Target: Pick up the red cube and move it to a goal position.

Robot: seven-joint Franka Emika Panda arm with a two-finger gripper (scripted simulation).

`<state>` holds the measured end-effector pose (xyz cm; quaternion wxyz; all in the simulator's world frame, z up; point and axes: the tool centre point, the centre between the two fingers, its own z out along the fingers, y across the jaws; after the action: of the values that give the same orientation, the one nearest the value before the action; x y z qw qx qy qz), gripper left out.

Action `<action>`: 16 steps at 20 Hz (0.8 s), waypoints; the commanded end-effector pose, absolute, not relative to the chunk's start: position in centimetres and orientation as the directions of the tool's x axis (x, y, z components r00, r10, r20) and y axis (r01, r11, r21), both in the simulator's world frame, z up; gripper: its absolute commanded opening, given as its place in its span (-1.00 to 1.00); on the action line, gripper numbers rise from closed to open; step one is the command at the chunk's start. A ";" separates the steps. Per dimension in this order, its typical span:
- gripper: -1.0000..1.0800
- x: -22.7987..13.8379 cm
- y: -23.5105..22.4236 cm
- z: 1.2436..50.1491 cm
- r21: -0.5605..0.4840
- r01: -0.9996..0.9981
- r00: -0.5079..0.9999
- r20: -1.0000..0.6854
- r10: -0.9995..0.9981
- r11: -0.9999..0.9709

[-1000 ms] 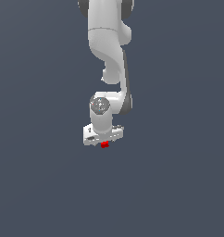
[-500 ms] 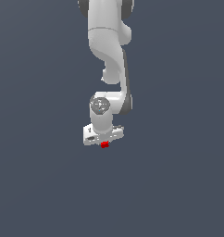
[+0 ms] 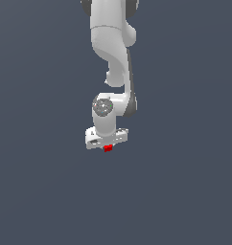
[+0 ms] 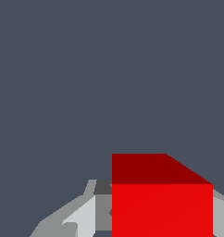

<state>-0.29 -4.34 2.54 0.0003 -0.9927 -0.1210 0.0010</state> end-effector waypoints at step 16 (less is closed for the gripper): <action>-1.00 -5.7 -7.5 12.1 0.000 0.240 0.971 0.000 0.240 -0.971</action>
<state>-5.09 -7.11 11.02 0.0001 -0.9927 -0.1207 0.0005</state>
